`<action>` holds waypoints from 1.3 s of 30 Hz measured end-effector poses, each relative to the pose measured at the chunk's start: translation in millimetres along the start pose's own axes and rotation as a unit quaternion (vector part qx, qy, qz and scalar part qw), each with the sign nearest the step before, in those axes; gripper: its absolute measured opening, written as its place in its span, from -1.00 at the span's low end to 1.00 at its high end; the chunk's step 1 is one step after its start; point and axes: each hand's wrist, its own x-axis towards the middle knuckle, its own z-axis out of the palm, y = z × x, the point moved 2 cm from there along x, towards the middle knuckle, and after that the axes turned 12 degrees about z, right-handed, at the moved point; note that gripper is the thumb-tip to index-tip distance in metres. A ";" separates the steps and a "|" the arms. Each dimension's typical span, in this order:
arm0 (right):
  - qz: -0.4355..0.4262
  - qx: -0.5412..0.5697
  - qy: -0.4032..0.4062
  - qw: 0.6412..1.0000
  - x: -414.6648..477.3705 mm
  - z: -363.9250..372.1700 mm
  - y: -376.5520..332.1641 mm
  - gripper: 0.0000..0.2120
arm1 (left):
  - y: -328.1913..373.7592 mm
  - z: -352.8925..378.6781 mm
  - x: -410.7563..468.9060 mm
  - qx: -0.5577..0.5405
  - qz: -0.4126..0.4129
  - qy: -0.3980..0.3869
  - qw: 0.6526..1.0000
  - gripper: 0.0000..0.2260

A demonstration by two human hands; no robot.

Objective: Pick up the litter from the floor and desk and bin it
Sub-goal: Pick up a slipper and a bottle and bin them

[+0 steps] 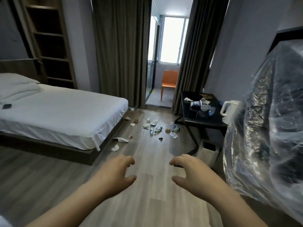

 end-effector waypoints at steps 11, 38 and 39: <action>0.018 0.002 -0.032 0.999 216.2 24.4 -25.6 -0.61 | -155.5 4.2 148.1 -0.030 -0.028 0.016 0.999 -0.61; 0.010 0.026 -0.085 0.996 744.9 45.0 16.4 -0.57 | -440.0 32.4 558.3 -0.058 -0.097 -0.008 0.993 -0.76; 0.010 0.027 -0.091 0.995 761.5 46.5 18.2 -0.57 | -447.0 34.7 571.4 -0.066 -0.101 -0.013 0.993 -0.76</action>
